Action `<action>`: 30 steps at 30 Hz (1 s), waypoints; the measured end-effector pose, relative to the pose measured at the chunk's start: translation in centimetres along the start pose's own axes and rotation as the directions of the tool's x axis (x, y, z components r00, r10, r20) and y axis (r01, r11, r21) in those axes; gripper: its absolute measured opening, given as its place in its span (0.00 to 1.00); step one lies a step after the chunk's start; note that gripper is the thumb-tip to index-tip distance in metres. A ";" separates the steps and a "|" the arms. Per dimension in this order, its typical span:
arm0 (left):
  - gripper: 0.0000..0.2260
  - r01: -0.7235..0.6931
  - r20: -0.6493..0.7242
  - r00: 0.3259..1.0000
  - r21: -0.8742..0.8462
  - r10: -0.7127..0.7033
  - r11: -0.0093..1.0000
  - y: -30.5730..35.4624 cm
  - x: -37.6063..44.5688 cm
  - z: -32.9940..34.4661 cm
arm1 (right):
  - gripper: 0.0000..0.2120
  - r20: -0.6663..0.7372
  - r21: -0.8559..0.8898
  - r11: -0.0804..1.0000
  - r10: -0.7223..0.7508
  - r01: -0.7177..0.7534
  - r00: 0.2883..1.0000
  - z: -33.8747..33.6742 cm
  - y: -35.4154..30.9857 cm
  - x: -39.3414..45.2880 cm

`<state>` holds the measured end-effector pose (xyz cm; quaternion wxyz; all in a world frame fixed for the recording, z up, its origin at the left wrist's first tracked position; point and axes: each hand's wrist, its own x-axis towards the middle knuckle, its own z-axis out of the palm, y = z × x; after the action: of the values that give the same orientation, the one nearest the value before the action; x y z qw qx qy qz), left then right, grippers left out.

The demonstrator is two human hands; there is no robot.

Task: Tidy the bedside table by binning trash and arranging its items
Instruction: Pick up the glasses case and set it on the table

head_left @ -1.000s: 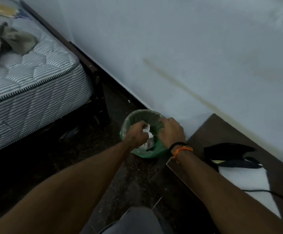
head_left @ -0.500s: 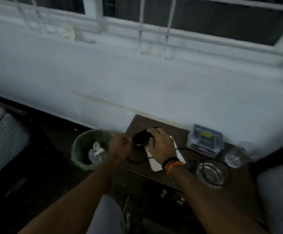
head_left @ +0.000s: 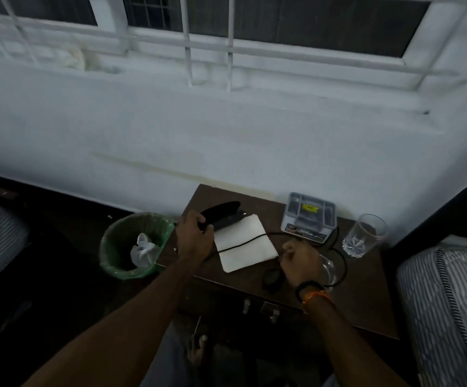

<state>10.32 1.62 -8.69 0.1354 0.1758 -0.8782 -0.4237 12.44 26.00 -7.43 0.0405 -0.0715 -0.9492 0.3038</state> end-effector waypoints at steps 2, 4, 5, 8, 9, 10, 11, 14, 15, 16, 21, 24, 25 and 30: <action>0.10 0.094 -0.063 0.994 -0.021 -0.095 0.995 -0.1 0.6 0.5 | 0.11 0.008 0.036 0.996 0.085 -0.085 0.996 0.3 1.0 0.5; 0.11 0.174 -0.082 0.980 -0.067 -0.180 0.982 -0.6 1.2 1.1 | 0.10 0.020 0.042 0.989 0.145 -0.145 0.989 0.5 1.7 0.8; 0.10 0.194 -0.086 0.976 -0.075 -0.200 0.978 -0.8 1.6 1.4 | 0.09 0.025 0.027 0.987 0.158 -0.159 0.987 0.5 1.9 0.9; 0.07 0.193 -0.085 0.977 -0.060 -0.198 0.979 -0.8 2.7 2.0 | 0.06 0.024 -0.052 0.983 0.179 -0.177 0.984 0.3 2.1 1.5; 0.07 0.187 -0.084 0.978 -0.065 -0.192 0.980 -0.5 2.9 2.1 | 0.07 0.029 -0.073 0.980 0.188 -0.186 0.982 0.3 2.1 1.6; 0.07 0.181 -0.079 0.979 -0.079 -0.187 0.980 -0.5 3.2 2.4 | 0.10 0.032 -0.092 0.978 0.191 -0.188 0.981 0.4 2.2 1.8; 0.07 0.180 -0.064 0.980 -0.097 -0.187 0.979 -0.7 3.4 2.8 | 0.13 0.037 -0.107 0.976 0.195 -0.190 0.980 0.5 2.3 2.0; 0.07 0.160 -0.009 0.987 -0.115 -0.162 0.980 -1.4 3.2 3.6 | 0.22 0.047 -0.130 0.972 0.202 -0.195 0.978 1.0 2.4 1.9; 0.07 0.158 -0.004 0.987 -0.120 -0.159 0.980 -1.9 3.1 3.9 | 0.25 0.048 -0.144 0.971 0.201 -0.193 0.978 1.3 2.4 1.7; 0.07 0.154 -0.006 0.988 -0.129 -0.156 0.980 -2.2 3.1 4.1 | 0.26 0.048 -0.156 0.971 0.190 -0.181 0.981 1.6 2.4 1.5; 0.11 0.221 0.012 0.975 -0.213 -0.223 0.952 -2.4 3.5 4.5 | 0.33 0.077 -0.158 0.974 0.173 -0.160 0.982 3.8 2.3 0.5; 0.12 0.284 0.020 0.957 -0.291 -0.291 0.914 -2.0 3.9 4.8 | 0.31 0.093 -0.138 0.977 0.179 -0.165 0.979 4.6 2.4 0.6; 0.11 0.290 0.018 0.954 -0.288 -0.298 0.913 -2.2 4.0 4.9 | 0.30 0.094 -0.137 0.977 0.179 -0.165 0.979 4.8 2.5 0.8; 0.15 0.331 0.080 0.943 -0.297 -0.322 0.896 -3.0 4.9 5.1 | 0.29 0.091 -0.136 0.977 0.177 -0.164 0.980 5.0 2.8 1.4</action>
<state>4.52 1.37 -13.75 0.0754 0.2914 -0.7616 -0.5739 10.77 25.63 -13.12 -0.0391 -0.1393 -0.9579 0.2480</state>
